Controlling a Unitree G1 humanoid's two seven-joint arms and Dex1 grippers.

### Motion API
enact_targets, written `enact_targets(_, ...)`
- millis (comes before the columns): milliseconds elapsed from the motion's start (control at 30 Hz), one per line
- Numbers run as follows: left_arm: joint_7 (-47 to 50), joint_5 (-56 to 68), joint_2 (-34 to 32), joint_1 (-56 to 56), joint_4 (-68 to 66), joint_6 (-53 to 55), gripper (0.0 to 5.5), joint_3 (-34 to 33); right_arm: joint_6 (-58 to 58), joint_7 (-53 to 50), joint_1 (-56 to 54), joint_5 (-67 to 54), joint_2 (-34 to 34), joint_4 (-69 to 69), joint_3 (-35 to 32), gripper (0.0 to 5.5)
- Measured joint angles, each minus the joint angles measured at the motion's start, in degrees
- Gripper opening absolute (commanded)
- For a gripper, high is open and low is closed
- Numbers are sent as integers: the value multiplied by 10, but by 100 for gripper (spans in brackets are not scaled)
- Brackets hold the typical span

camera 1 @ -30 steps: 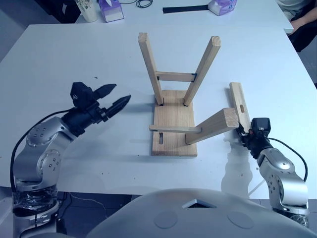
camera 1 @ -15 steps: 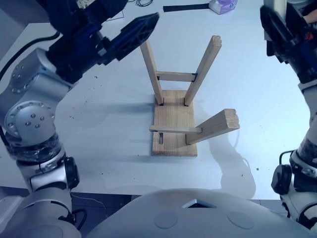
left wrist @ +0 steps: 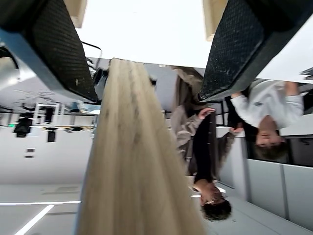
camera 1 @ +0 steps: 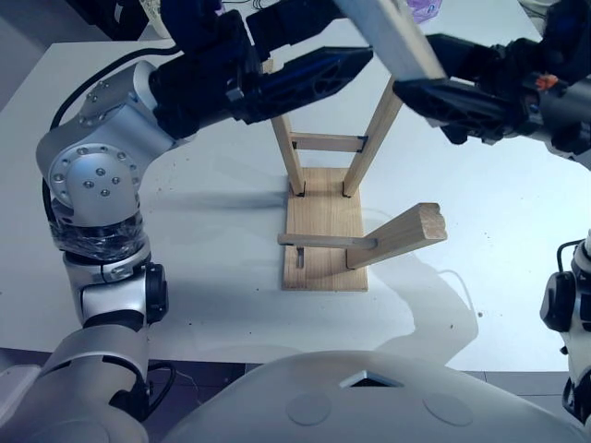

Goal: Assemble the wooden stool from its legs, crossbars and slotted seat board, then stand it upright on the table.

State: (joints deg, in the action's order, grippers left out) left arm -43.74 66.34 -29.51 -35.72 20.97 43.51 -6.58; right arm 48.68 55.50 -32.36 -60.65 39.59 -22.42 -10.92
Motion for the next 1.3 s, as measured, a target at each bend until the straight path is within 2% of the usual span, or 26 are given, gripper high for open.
enact_targets(367, -31, 18, 4, 3, 1, 7, 385, 0, 2, 63, 28, 8, 25, 10, 24, 204)
enact_targets(633, -69, 22, -6, 24, 24, 20, 244, 6, 2, 89, 29, 7, 37, 12, 35, 204)
enact_targets(733, -63, 20, -5, 24, 23, 20, 212, 8, 2, 92, 29, 10, 38, 12, 40, 204)
enact_targets(1167, -42, 8, 5, 18, 14, 21, 209, 18, -7, 96, 29, 35, 39, 20, 49, 204)
enact_targets(1200, -35, 7, 8, 13, 11, 23, 243, 20, -7, 95, 29, 38, 39, 22, 49, 204)
enact_targets(1300, -21, 3, 11, 4, 6, 28, 296, 23, -8, 94, 29, 46, 43, 22, 50, 204)
